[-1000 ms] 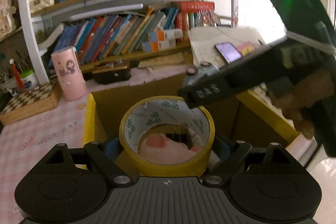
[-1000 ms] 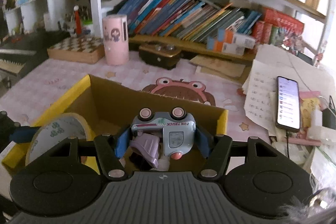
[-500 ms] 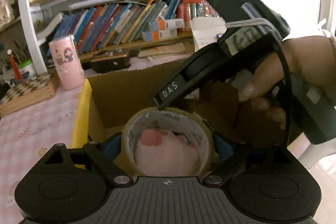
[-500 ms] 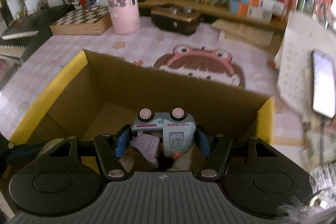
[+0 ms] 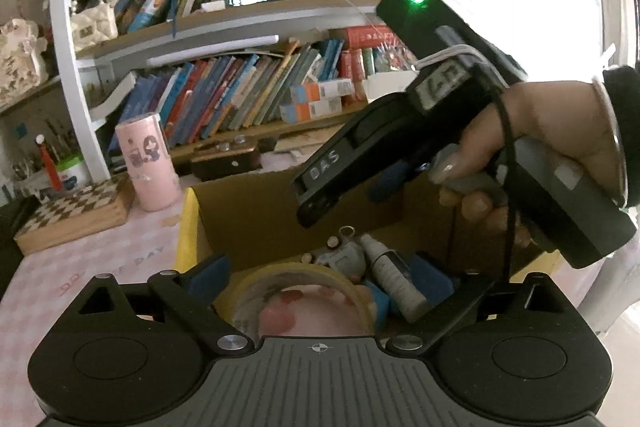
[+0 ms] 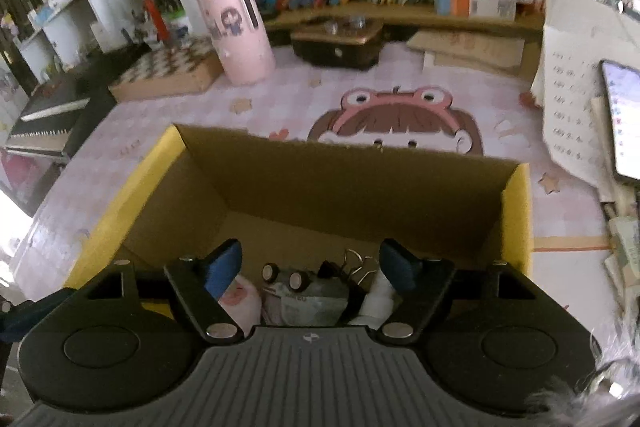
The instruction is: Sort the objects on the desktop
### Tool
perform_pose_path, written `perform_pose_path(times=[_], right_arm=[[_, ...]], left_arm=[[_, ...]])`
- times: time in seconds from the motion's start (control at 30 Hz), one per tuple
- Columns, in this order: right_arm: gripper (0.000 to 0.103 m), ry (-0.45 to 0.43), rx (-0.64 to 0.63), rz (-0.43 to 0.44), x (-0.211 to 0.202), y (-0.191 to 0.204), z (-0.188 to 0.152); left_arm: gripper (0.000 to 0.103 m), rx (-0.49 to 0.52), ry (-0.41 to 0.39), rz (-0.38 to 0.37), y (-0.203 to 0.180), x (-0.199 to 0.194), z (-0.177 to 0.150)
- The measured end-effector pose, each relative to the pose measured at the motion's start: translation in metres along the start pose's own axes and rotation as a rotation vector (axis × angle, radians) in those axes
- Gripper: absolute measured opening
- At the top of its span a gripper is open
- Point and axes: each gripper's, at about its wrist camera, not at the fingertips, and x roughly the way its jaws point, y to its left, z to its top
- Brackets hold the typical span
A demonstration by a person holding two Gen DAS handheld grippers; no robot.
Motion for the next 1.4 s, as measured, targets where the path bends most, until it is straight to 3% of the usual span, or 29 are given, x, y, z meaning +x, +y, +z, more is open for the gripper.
perform_pose_path(times=[0.27,0.57,0.7,0.9,1.07,1.4], right_arm=[[0.084,-0.152,-0.016,-0.025,-0.05,0.015,-0.02],[0.092,-0.407,-0.032,-0.152,-0.115,0.061,-0.066],[0.094,-0.467,-0.037,-0.187,-0.13,0.087,-0.09],[0.095,-0.479,0.019,-0.223,-0.137,0.128,-0.132],[0.095,-0.432,0.049,-0.227,-0.136,0.165,-0.162],[0.097,-0.432,0.05,-0.273,-0.149,0.219,-0.201]], left_arm=[[0.1,-0.051,-0.081,0.068,0.018,-0.043,0.001],[0.103,-0.219,-0.117,0.218,0.08,-0.113,-0.008],[0.103,-0.257,-0.134,0.291,0.102,-0.136,-0.016],[0.103,-0.261,-0.136,0.333,0.116,-0.165,-0.036],[0.103,-0.26,-0.126,0.303,0.123,-0.185,-0.052],[0.103,-0.213,-0.091,0.29,0.127,-0.217,-0.089]])
